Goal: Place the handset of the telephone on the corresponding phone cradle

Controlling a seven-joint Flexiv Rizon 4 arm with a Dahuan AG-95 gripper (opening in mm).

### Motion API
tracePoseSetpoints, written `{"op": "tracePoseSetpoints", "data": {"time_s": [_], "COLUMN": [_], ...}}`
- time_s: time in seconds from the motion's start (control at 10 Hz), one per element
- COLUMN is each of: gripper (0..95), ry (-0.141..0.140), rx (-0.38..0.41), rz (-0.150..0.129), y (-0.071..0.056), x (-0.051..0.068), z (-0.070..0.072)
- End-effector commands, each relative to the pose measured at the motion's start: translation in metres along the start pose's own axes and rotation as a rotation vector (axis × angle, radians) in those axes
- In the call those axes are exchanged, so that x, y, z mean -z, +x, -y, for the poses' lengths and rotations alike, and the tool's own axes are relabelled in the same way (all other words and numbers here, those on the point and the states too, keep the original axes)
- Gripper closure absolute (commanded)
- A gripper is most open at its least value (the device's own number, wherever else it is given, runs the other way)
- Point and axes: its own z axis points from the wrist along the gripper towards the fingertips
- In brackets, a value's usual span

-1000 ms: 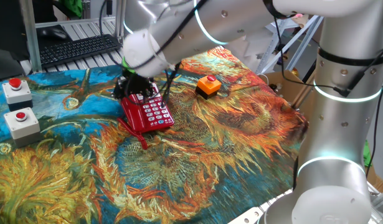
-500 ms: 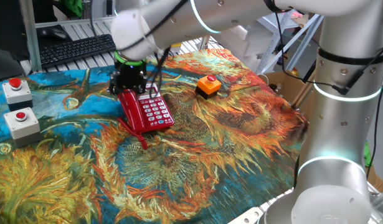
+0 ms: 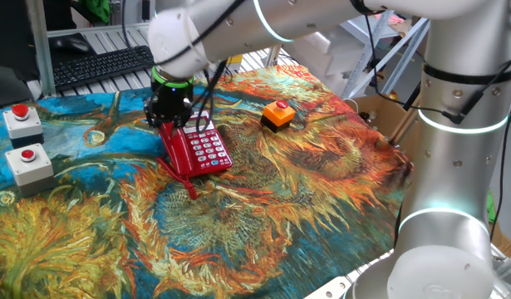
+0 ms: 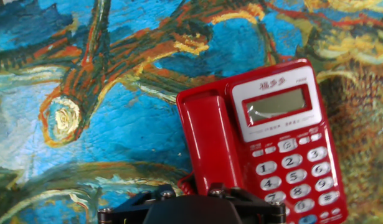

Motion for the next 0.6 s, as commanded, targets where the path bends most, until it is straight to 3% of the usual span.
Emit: {"op": "tracePoseSetpoints", "data": {"time_s": [0.1,0.6], "gripper": [95.0,95.0], "ry": [-0.011,-0.019], "rx": [-0.01,-0.015], "rz": [0.0,0.005], "y": [-0.001,-0.0005], "x": [-0.0027,-0.0044], "z": [-0.0045,-0.0032]}}
